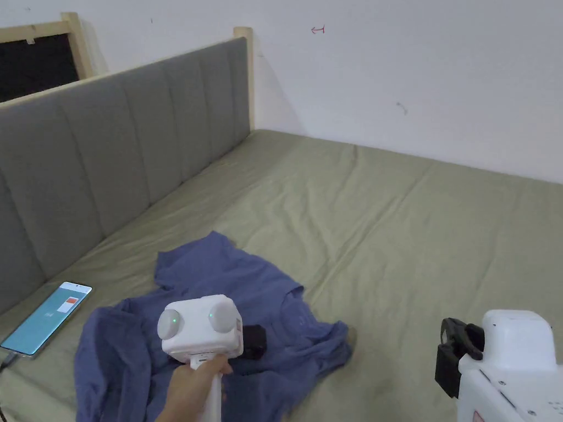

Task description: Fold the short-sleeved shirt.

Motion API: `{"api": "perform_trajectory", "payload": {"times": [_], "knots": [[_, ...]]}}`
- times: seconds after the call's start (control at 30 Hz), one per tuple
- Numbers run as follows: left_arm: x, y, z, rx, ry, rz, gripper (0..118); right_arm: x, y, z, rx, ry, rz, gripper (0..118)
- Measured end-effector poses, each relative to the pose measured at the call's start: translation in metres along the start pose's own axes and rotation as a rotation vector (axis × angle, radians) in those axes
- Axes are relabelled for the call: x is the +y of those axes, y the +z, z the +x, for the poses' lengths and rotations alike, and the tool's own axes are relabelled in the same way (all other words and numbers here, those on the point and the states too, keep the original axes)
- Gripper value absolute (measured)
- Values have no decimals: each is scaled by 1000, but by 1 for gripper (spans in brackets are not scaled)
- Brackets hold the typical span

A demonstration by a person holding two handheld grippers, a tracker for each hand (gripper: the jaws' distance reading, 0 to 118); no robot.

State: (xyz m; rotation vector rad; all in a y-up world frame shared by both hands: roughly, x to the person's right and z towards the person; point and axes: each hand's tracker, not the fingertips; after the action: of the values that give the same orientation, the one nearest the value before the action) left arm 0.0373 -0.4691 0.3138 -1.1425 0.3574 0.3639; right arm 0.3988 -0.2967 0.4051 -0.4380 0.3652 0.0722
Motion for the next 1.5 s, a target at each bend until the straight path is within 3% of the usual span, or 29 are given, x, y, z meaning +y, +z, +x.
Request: {"api": "perform_trajectory", "payload": {"times": [0.07,0.13,0.2,0.27,0.3,0.47,0.67,0.73,0.87,1.03,1.13,1.23,1.33,1.4,1.5], "knots": [[-5,1,12,74,-112,65,111,-3,-5,5,-5,-24,-22,0],[1,15,12,52,-76,59,106,-7,-9,11,-14,-46,-38,0],[1,27,9,68,-79,104,73,-9,-13,14,-18,-74,-58,0],[1,30,5,83,-94,109,16,-12,-15,17,-11,-112,-75,0],[0,29,-3,90,-75,106,7,-14,-14,19,-5,-129,-80,0],[2,35,-28,-70,79,101,6,-19,-7,28,-27,-138,-88,0],[11,72,-39,-318,220,137,6,-17,9,61,-74,-256,-62,0],[20,86,-22,-382,204,159,6,-16,17,73,-102,-279,-49,0],[33,126,48,-470,33,217,6,-10,43,99,-169,-311,0,0],[23,185,166,-716,-181,241,6,-3,84,141,-278,-375,74,0],[-2,219,236,-840,-377,250,6,-2,111,167,-358,-408,121,0],[-39,244,288,-1061,-459,191,6,-3,139,193,-436,-444,162,0],[-82,252,337,-1162,-572,121,6,-11,166,218,-500,-485,191,0],[-113,245,364,-1108,-675,106,6,-19,177,231,-540,-496,190,0],[-169,206,411,-855,-891,96,6,-38,185,249,-593,-524,159,0]]}}
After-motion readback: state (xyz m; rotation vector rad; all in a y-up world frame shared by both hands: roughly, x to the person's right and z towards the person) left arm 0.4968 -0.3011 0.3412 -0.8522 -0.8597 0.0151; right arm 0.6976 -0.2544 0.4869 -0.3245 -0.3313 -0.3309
